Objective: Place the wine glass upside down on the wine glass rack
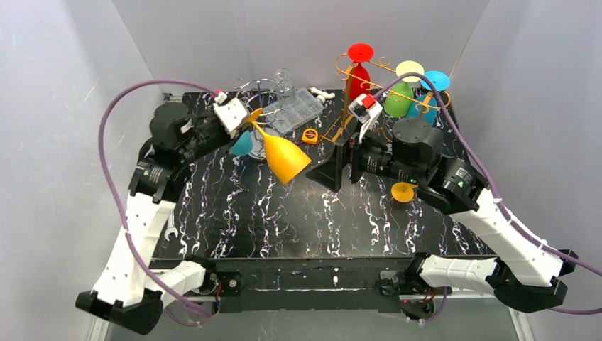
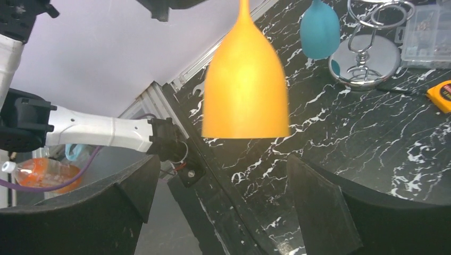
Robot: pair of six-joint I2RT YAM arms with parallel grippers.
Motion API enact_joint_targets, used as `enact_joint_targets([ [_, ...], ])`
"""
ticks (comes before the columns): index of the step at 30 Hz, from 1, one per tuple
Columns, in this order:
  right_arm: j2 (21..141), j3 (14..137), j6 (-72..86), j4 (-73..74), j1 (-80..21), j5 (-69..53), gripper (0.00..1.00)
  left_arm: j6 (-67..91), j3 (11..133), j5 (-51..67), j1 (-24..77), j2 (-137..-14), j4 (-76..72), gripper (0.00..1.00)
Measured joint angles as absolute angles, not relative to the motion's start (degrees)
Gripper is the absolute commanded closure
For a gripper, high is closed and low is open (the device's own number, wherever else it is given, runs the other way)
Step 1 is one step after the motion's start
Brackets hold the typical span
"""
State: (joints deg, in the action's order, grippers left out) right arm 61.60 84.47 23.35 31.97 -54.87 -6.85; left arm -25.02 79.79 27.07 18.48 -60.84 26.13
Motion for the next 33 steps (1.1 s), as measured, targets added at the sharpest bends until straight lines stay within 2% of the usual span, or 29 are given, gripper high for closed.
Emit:
enact_joint_targets([
  [4,62.63,86.08,22.11,31.97,-54.85,-8.97,0.02,-36.71,79.48,31.33,18.59,-56.01,23.03,1.0],
  [10,68.29,79.09,23.86,20.12,-54.87,-16.6,0.02,-48.99,78.78,35.46,20.62,-52.6,20.8,1.0],
  [22,76.23,73.36,29.61,-1.85,-54.76,-25.52,0.02,-56.45,77.36,35.88,23.59,-51.86,20.51,1.0],
  [26,78.52,71.09,31.51,-7.07,-54.81,-28.05,0.22,-56.82,77.3,35.51,23.9,-51.92,20.29,1.0],
  [30,77.01,67.94,30.96,-8.45,-55.16,-26.41,0.32,-56.95,76.95,35.68,24.49,-52.47,20.67,1.0],
  [31,75.77,66.65,30.63,-8.4,-55.29,-25.1,0.34,-56.93,76.75,36.05,24.8,-52.66,20.88,0.94],
  [32,73.84,64.53,30.2,-8.62,-55.46,-23.29,0.36,-56.77,76.4,36.62,25.12,-52.86,20.91,0.77],
  [33,71.72,62.43,29.91,-8.99,-55.57,-21.52,0.39,-56.66,76.14,37.04,25.36,-53.1,20.95,0.3],
])
